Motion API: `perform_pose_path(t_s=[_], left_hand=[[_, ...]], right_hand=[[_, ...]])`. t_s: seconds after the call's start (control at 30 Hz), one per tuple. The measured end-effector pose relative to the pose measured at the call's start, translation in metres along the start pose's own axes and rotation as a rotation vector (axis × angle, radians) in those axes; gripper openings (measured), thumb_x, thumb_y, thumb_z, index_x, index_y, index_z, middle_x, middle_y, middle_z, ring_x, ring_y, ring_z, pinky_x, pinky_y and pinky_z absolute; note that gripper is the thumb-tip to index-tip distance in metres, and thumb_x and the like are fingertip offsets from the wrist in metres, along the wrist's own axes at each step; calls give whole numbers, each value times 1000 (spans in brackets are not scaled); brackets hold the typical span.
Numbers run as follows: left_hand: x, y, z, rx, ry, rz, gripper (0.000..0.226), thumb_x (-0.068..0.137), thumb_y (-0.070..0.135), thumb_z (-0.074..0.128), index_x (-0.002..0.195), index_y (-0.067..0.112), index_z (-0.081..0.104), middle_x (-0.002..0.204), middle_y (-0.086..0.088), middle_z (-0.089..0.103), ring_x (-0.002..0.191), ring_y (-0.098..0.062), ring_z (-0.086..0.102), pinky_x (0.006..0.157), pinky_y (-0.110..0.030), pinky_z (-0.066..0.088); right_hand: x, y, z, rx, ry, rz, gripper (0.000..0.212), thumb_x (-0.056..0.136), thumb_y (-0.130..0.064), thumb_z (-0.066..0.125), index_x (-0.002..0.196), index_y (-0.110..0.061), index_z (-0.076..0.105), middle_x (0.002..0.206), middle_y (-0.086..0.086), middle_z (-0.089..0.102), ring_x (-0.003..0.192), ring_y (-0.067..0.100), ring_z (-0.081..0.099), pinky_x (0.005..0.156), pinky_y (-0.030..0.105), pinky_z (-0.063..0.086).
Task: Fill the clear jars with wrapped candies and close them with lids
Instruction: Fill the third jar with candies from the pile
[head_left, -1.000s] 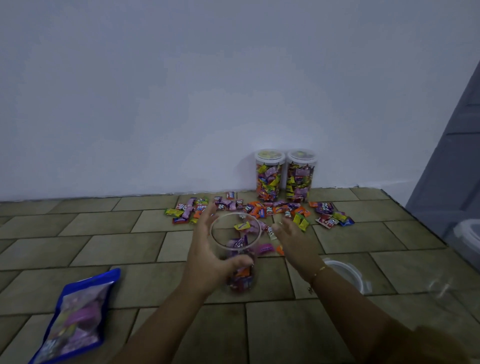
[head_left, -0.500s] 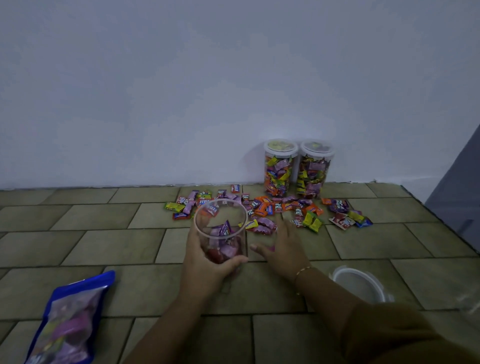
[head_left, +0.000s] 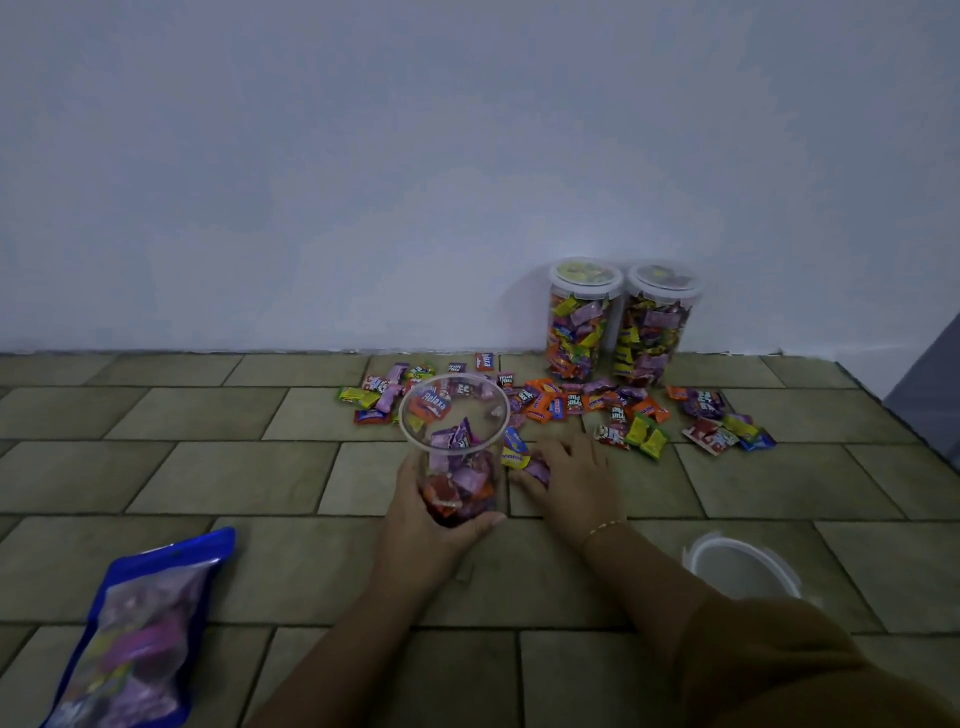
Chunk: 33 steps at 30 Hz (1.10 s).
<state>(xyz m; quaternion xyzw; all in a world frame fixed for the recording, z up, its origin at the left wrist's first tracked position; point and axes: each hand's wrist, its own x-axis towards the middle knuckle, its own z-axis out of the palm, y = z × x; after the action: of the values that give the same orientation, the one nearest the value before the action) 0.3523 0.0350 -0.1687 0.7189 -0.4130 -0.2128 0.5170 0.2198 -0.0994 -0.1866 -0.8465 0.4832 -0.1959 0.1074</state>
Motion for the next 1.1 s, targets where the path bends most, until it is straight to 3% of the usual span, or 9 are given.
perform_pose_path(t_s=[0.2,0.33,0.53,0.63,0.73,0.8,0.87,0.97,1.1], left_hand=[[-1,3,-1,-6,-3,0,86,54,34,90,123,30,39,110,23,51,94,7,50,66,0,40],[-2,5,-2,-42,-9,-2,89,54,28,91,128,25,40,113,15,55,91,15,51,67,2,41],[-10,10,-3,29,-47,-1,82,52,36,91,116,35,40,103,23,53,91,5,52,69,-4,37],[-13,13,-3,57,-87,-10,84,51,40,91,119,31,42,102,23,52,90,5,51,71,-7,37],[-18,16,-4,50,-127,-8,83,51,38,91,116,32,40,99,25,50,89,6,49,67,-3,36],[-21,17,-5,51,-136,-10,81,51,37,91,113,33,38,98,26,50,88,9,49,65,-2,37],[-23,16,-6,55,-133,-2,79,51,37,91,112,33,39,100,25,52,85,12,49,66,-2,38],[-26,15,-8,57,-134,-9,80,50,40,91,113,32,42,104,19,55,88,8,52,70,-5,38],[-30,18,-10,73,-152,14,81,52,37,90,116,30,41,98,27,49,85,9,49,64,-1,39]], right_hand=[[-18,2,-5,45,61,-48,23,89,-36,56,94,-14,57,103,5,56,101,25,48,84,33,37],[-35,4,-14,-5,54,-91,26,93,-37,50,99,-13,58,105,5,55,98,21,48,83,29,38],[-49,2,-32,65,-69,14,25,93,-36,52,100,-12,59,97,2,53,86,17,53,69,22,35],[-43,-3,-49,386,-5,256,26,91,-32,58,87,-8,64,74,-1,56,69,12,51,64,25,39],[-32,-17,-71,1042,101,541,33,90,-30,61,67,-6,61,52,0,54,41,8,43,42,21,39],[-22,-32,-89,1450,88,646,37,88,-35,62,64,-8,55,47,1,50,34,8,40,35,18,36],[-11,-51,-109,1693,51,671,36,86,-40,64,67,-11,53,46,1,47,32,9,41,35,17,38],[-3,-78,-131,1828,44,568,32,87,-39,62,76,-10,54,53,4,49,31,10,44,37,18,42],[-4,-101,-133,1785,65,468,28,88,-36,62,84,-10,52,55,7,55,35,15,53,44,28,49]])
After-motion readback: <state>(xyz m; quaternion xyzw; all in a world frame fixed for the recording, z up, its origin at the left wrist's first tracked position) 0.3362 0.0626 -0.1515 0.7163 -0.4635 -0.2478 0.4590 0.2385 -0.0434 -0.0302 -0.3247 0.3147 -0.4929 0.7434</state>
